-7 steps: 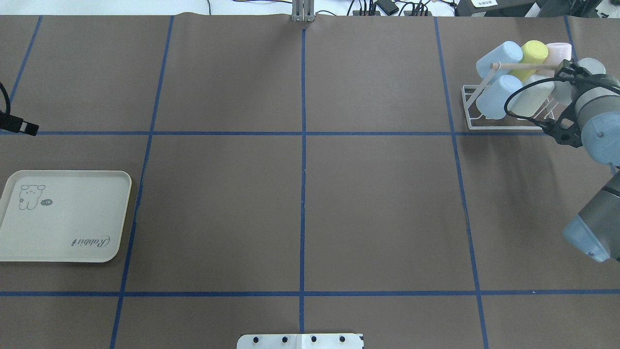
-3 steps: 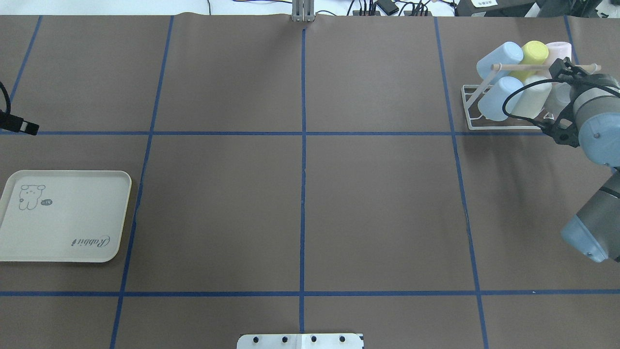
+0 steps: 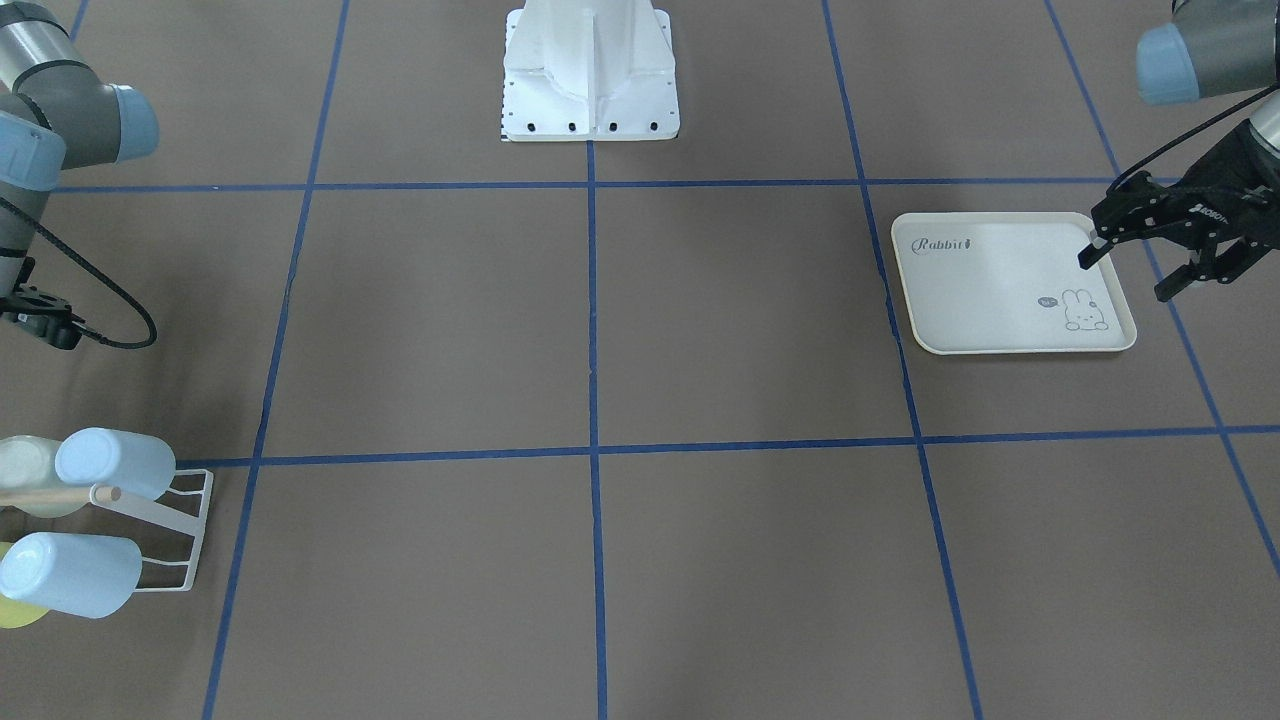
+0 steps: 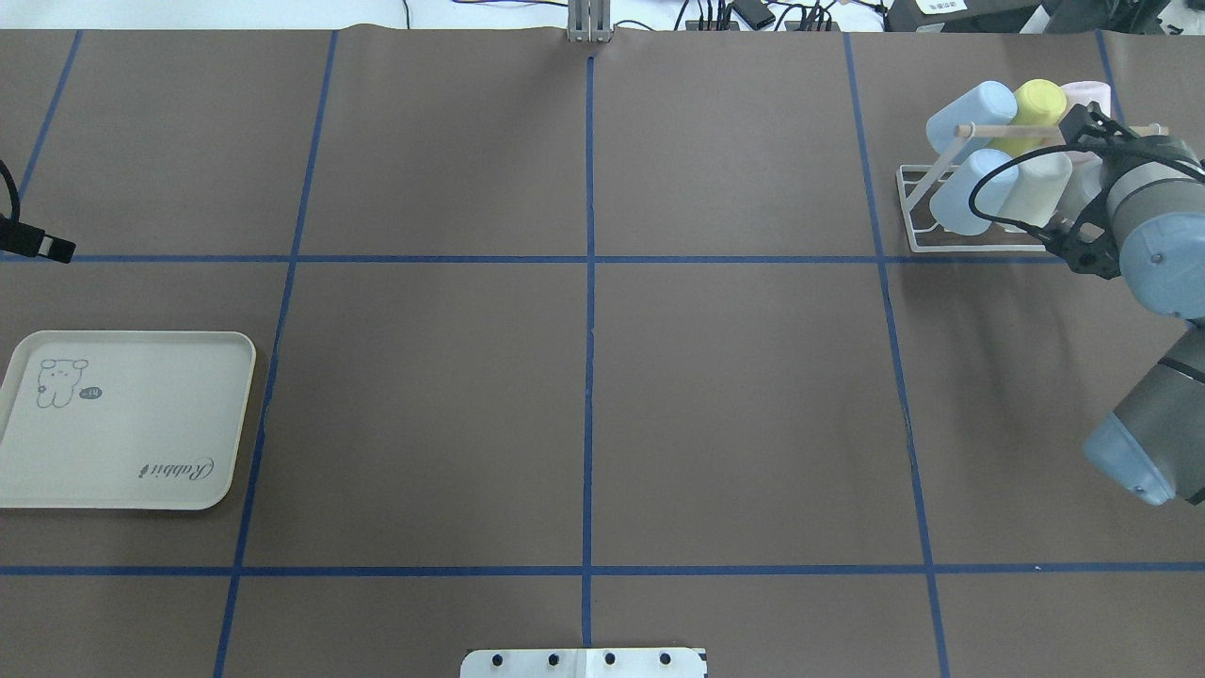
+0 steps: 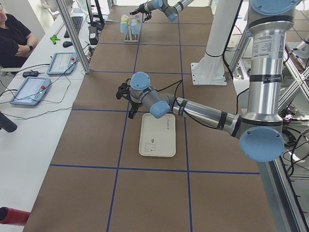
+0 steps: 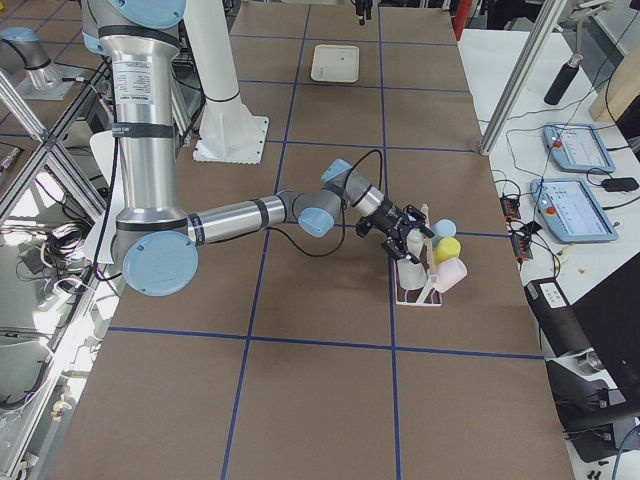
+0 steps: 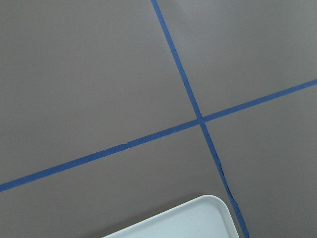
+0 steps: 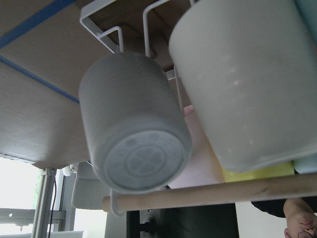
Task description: Transfer IKEA cup to right arm and place on rack
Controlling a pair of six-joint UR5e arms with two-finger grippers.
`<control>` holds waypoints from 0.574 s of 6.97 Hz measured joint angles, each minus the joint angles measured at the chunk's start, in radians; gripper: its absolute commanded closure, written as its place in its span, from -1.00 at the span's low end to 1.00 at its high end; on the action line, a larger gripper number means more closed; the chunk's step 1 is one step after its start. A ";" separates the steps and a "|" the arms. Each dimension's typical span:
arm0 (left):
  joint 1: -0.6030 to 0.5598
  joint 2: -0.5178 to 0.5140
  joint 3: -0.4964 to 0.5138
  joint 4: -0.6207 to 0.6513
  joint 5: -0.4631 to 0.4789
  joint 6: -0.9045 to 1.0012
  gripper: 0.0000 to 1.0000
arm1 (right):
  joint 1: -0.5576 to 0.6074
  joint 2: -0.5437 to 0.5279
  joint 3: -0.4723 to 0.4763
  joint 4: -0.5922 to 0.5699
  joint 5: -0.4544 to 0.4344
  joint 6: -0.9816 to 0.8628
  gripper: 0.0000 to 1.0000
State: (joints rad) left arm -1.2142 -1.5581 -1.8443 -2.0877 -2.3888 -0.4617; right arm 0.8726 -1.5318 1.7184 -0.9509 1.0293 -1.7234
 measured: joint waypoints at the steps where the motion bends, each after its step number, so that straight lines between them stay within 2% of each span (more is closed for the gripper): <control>1: 0.000 0.001 -0.002 0.000 -0.001 0.000 -1.00 | 0.011 0.014 0.018 -0.003 0.008 0.049 -0.97; 2: -0.001 0.002 -0.004 0.000 -0.001 0.000 -1.00 | 0.036 0.022 0.027 -0.006 0.040 0.155 -0.98; 4: -0.002 0.003 -0.007 -0.001 0.000 0.001 -1.00 | 0.126 0.021 0.027 -0.021 0.207 0.498 -0.98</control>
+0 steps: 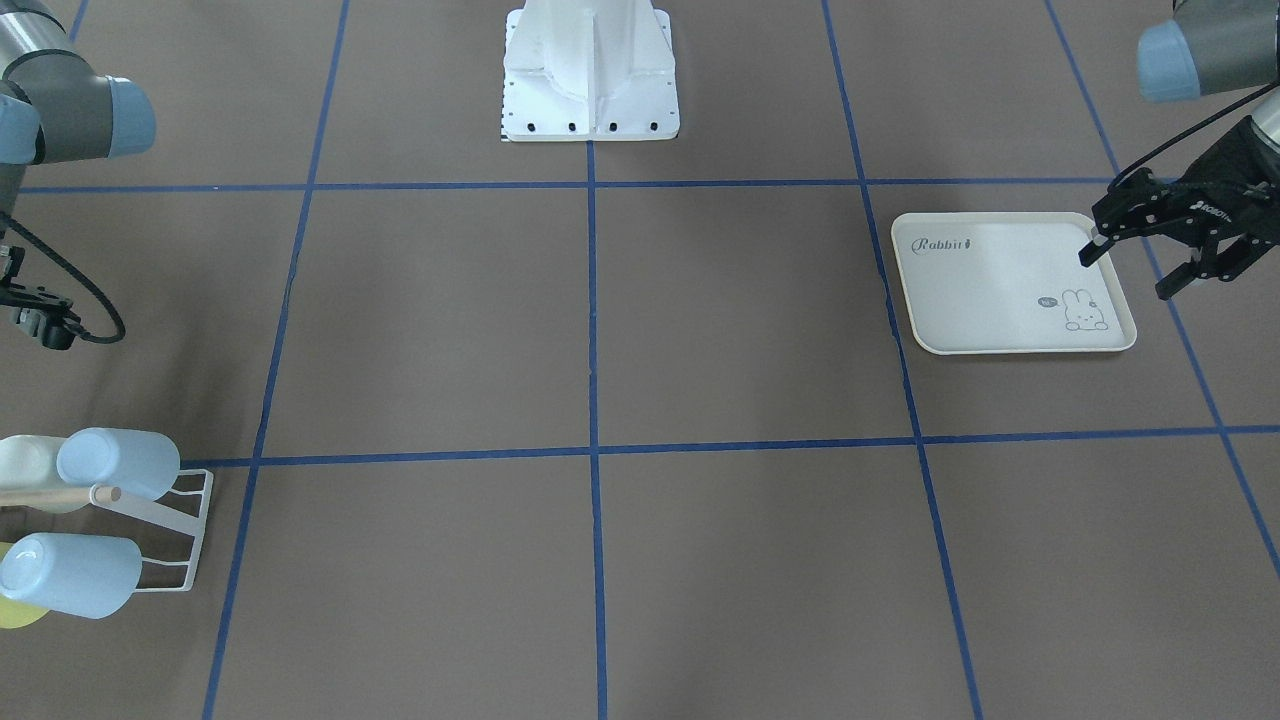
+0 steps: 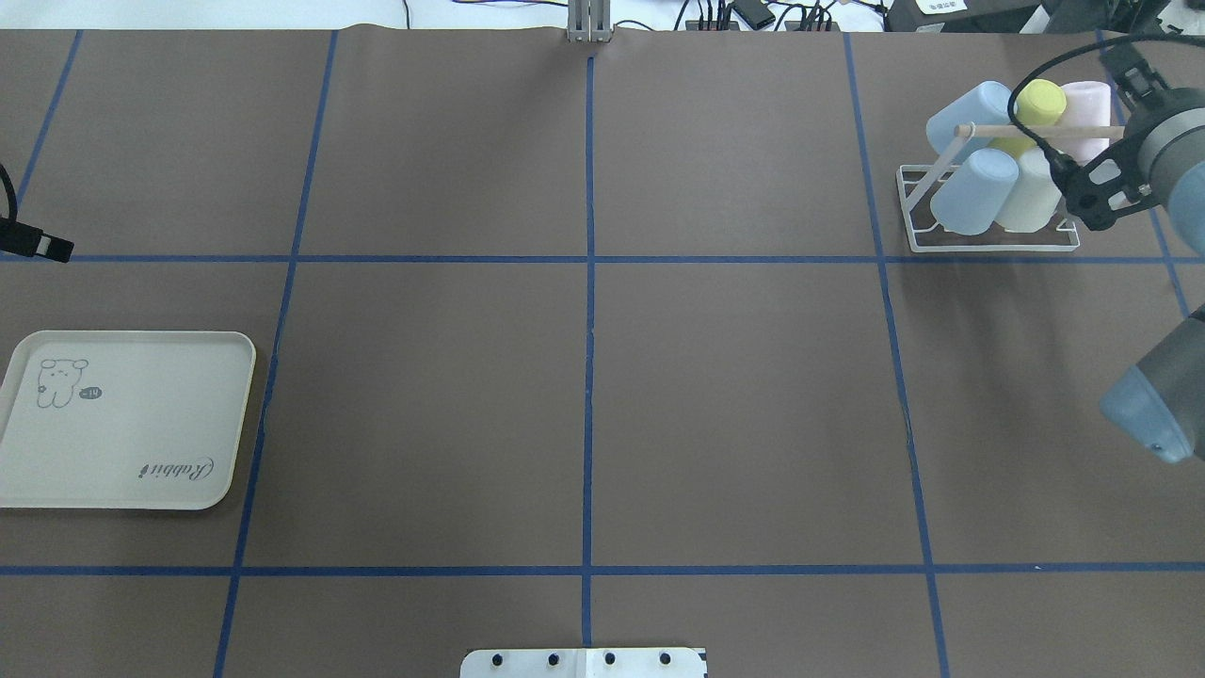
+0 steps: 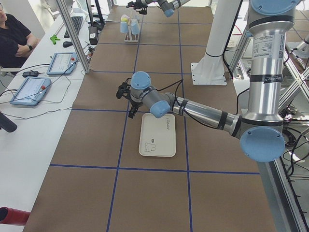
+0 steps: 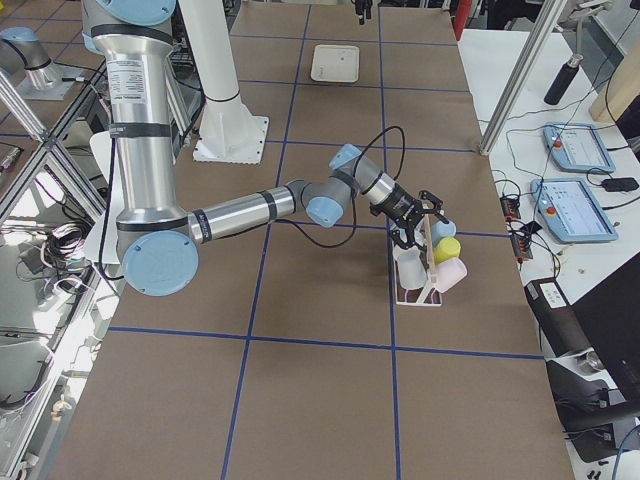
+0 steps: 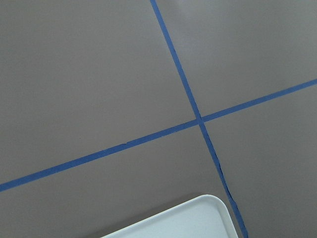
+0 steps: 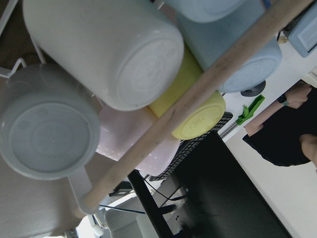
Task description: Transfer IKEA cup to right arm and place on rack
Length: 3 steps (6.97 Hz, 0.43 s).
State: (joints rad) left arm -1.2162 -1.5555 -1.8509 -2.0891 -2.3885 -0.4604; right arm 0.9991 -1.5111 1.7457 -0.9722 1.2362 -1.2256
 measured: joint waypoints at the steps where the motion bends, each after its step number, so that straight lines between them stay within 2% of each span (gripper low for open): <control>1: -0.001 0.000 -0.001 0.000 0.000 0.000 -1.00 | 0.052 -0.005 -0.003 -0.029 0.109 0.196 -0.98; 3: -0.001 0.000 0.000 -0.001 0.003 0.001 -1.00 | 0.183 -0.007 -0.006 -0.135 0.358 0.458 -0.97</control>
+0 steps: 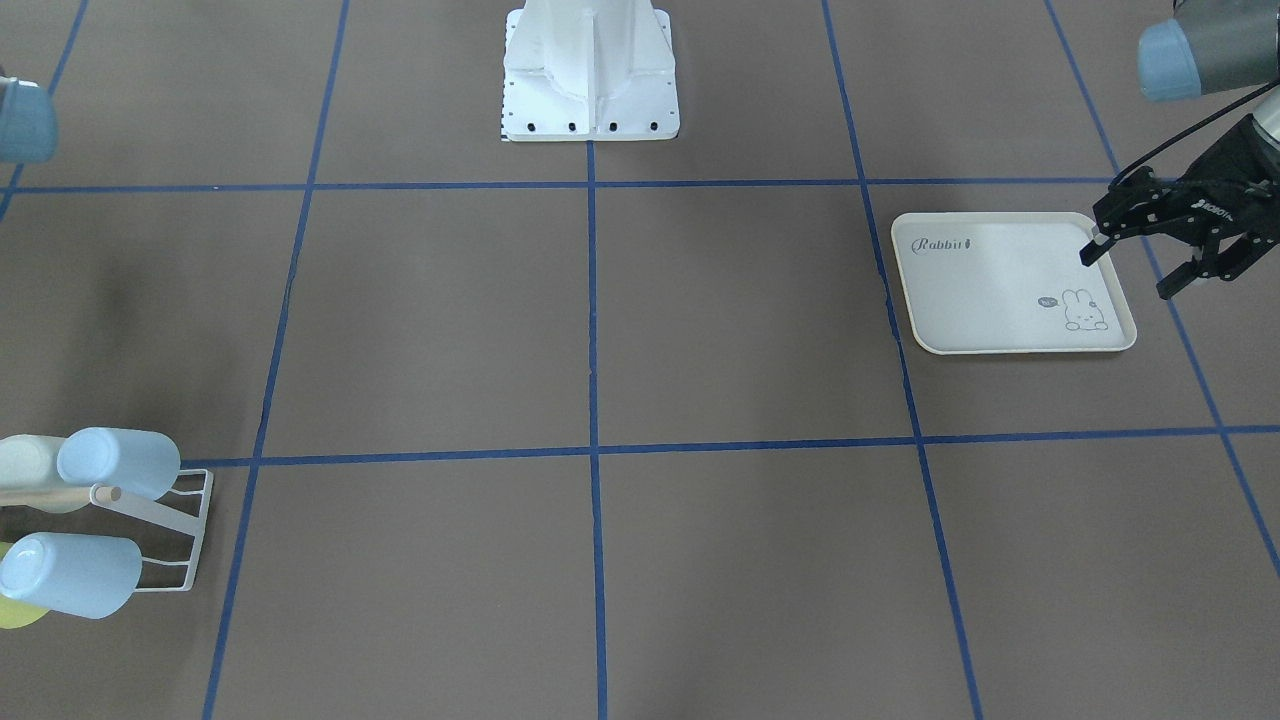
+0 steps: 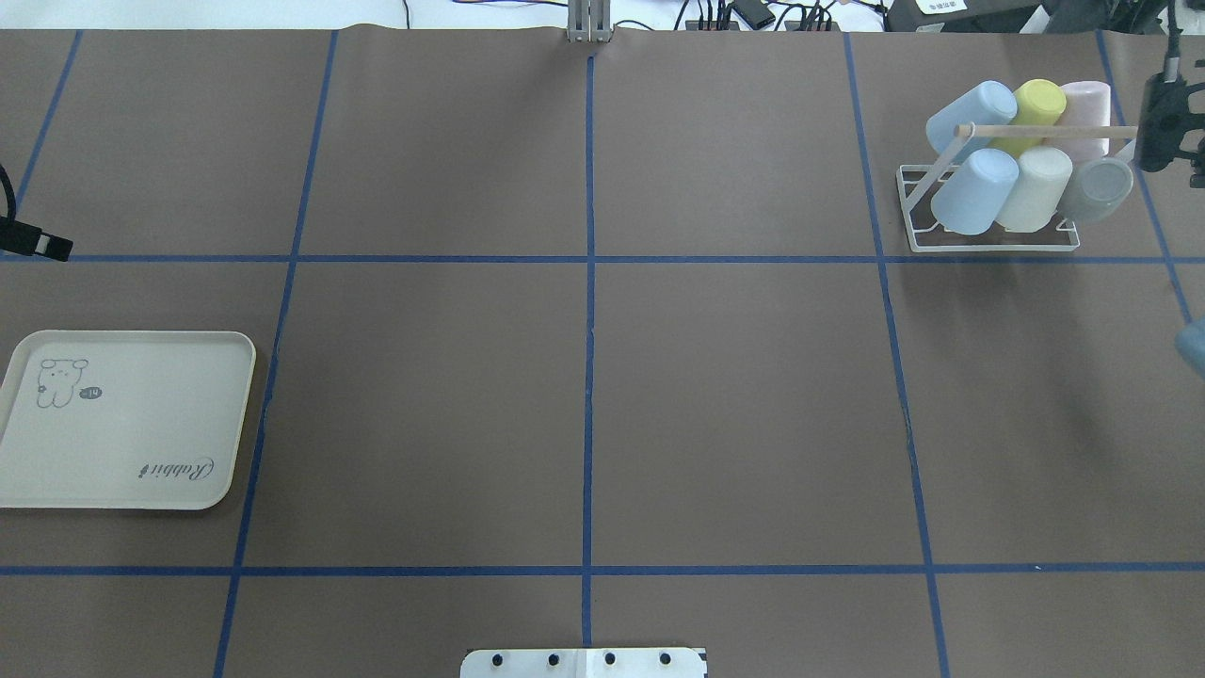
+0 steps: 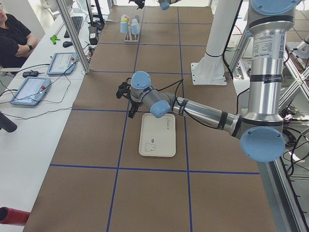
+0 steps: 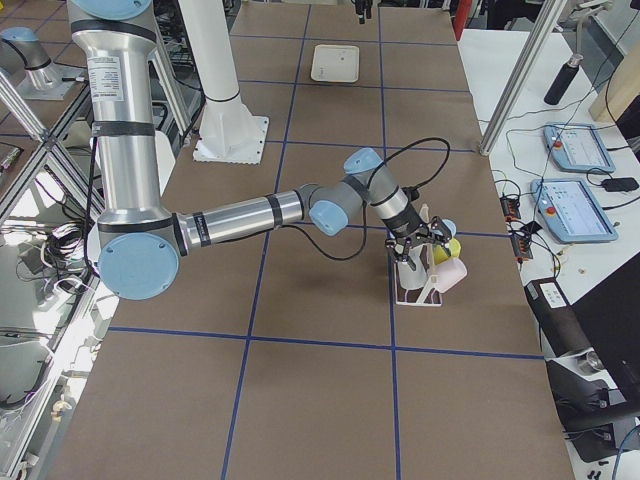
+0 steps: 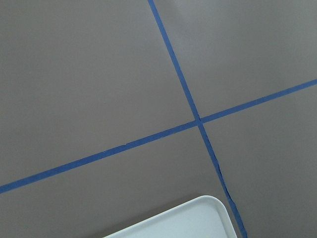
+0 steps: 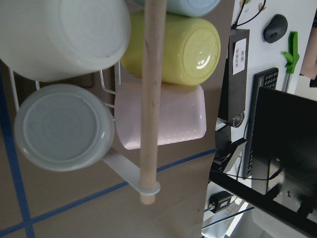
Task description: Transfer IKEA cup to right arm and place on rack
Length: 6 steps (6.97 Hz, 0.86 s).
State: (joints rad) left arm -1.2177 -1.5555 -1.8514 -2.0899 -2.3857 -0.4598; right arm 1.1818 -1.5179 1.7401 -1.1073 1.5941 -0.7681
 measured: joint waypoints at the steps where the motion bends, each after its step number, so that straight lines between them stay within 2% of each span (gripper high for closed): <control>1: -0.002 0.000 0.001 0.001 0.004 0.003 -1.00 | 0.056 -0.011 -0.003 -0.050 0.107 0.117 -0.97; 4: -0.048 -0.005 0.008 0.017 0.011 0.041 -1.00 | 0.167 -0.073 -0.009 -0.243 0.404 0.569 -0.98; 6: -0.120 -0.008 0.012 0.165 0.069 0.236 -1.00 | 0.256 -0.132 -0.012 -0.390 0.580 0.688 -0.98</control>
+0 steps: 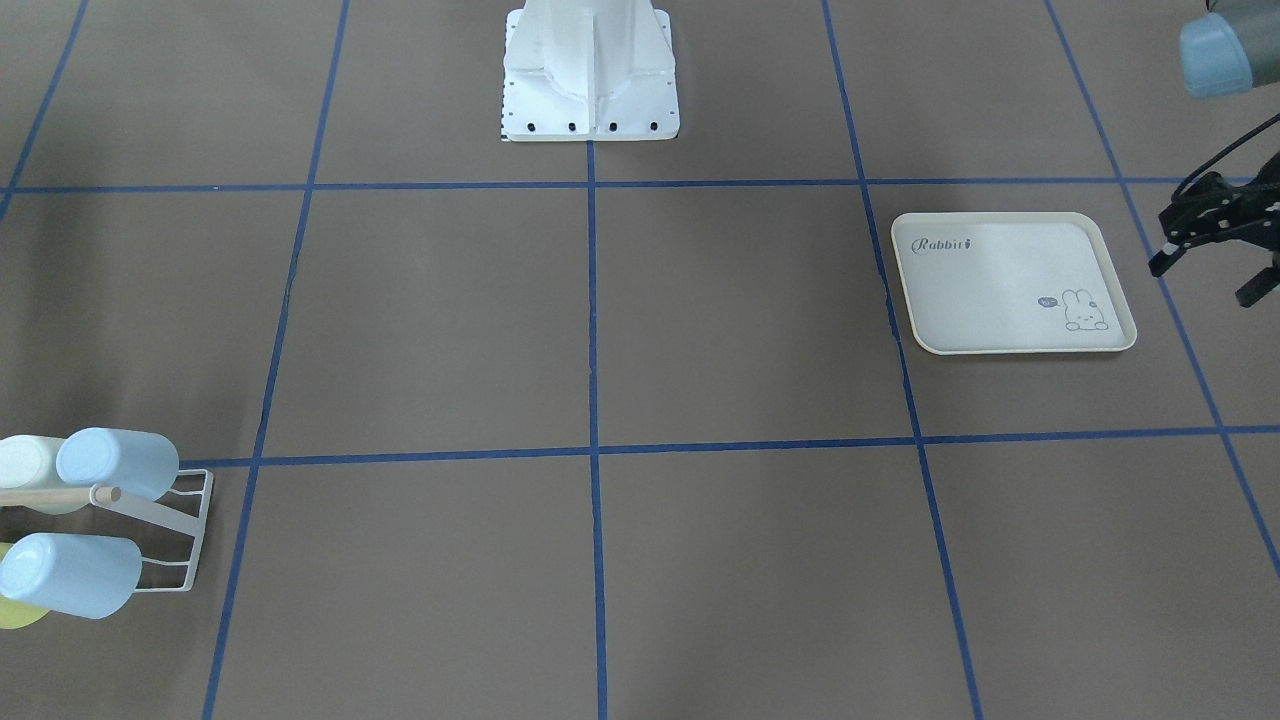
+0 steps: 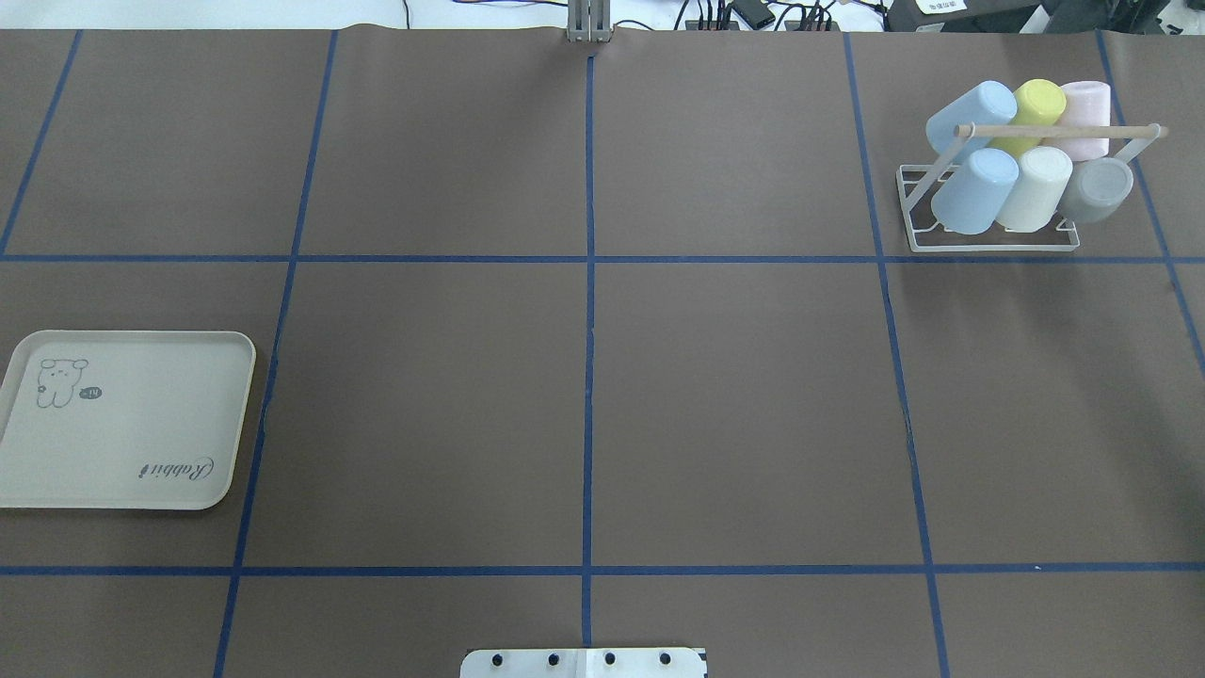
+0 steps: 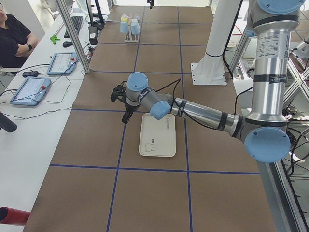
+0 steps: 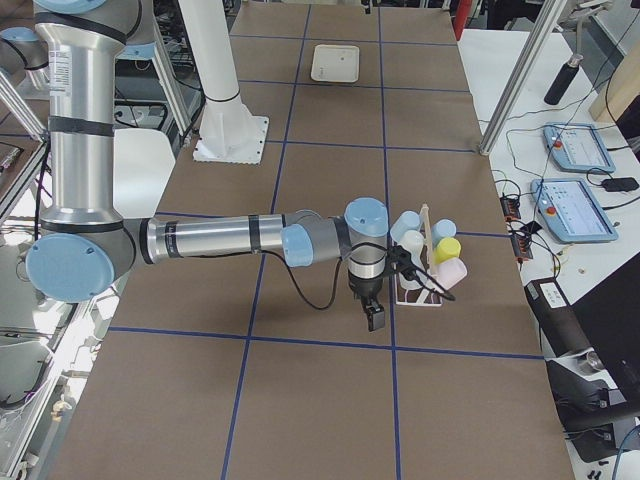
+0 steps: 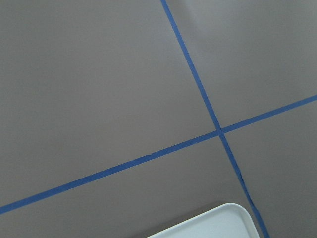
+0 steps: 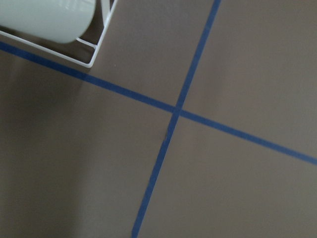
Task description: Transfer IKEA cup to right arm and place on rack
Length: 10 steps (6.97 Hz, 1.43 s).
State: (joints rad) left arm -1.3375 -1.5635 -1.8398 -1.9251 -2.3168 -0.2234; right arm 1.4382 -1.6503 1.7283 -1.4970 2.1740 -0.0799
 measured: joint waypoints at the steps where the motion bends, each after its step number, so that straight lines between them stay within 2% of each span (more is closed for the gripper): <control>1: -0.034 -0.004 0.006 0.107 0.061 0.112 -1.00 | 0.050 -0.023 0.000 -0.080 0.070 0.013 -0.99; 2: -0.069 -0.003 0.021 0.176 0.097 0.196 -1.00 | 0.083 -0.053 -0.001 -0.123 0.105 0.020 -0.98; 4: -0.166 0.054 0.050 0.217 0.108 0.300 -1.00 | 0.114 -0.103 -0.004 -0.139 0.125 0.088 -1.00; 6: -0.230 0.134 0.056 0.210 0.106 0.319 -1.00 | 0.120 -0.127 0.011 -0.117 0.124 0.162 -1.00; 10: -0.252 0.161 0.051 0.142 0.017 0.326 -1.00 | 0.123 -0.124 0.106 -0.064 0.119 0.159 -1.00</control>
State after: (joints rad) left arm -1.5896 -1.4028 -1.7890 -1.7827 -2.2995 0.1026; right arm 1.5610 -1.7738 1.8339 -1.5613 2.2925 0.0787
